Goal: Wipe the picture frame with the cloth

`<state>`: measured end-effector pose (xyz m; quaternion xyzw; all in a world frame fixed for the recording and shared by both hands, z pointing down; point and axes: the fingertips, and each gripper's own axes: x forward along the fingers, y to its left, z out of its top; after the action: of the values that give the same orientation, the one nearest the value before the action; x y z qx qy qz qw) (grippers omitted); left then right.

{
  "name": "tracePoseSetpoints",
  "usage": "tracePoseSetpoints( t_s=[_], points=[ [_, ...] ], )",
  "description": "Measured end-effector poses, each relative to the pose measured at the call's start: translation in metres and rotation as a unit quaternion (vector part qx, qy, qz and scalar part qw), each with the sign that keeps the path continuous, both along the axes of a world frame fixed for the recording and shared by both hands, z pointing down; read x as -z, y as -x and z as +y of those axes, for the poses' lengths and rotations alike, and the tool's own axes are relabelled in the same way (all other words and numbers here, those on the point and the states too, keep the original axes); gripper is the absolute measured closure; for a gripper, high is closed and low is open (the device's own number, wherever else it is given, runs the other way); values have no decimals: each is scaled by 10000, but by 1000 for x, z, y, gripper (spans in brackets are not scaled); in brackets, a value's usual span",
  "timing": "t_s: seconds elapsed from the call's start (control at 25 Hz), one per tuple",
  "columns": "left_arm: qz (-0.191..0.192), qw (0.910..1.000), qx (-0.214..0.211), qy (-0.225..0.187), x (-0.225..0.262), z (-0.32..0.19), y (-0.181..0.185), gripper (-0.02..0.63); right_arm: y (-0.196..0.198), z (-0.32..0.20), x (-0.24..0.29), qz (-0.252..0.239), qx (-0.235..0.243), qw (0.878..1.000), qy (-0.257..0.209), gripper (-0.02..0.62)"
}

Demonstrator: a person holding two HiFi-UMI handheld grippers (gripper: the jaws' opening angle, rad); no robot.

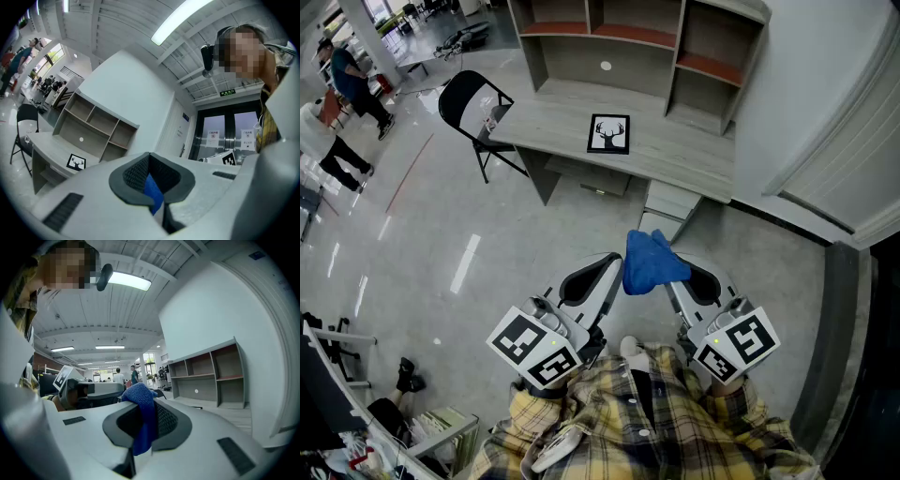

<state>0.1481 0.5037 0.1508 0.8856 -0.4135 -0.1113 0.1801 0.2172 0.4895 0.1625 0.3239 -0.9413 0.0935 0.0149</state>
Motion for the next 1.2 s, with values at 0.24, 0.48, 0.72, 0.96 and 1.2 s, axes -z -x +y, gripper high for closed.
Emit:
tracePoseSetpoints(
  t_s=[0.24,0.48,0.72,0.96,1.2],
  points=[
    [-28,10000,18,-21,-2,-9,-9,601,-7,-8,-2,-33,82,10000,-41,557],
    [-51,9999,125,5,-5,-8,-16,601,-26,-6,-11,-120,36,9999,92,557],
    [-117,9996,265,-1,-8,-1,-18,601,-43,-1,-18,-227,-38,9996,136,557],
    [-57,9994,326,123,-16,-14,-7,601,-41,-12,-27,-217,-77,9992,319,557],
    [4,9994,279,190,-25,-62,27,601,-6,-59,-33,-109,-85,9993,360,557]
  ],
)
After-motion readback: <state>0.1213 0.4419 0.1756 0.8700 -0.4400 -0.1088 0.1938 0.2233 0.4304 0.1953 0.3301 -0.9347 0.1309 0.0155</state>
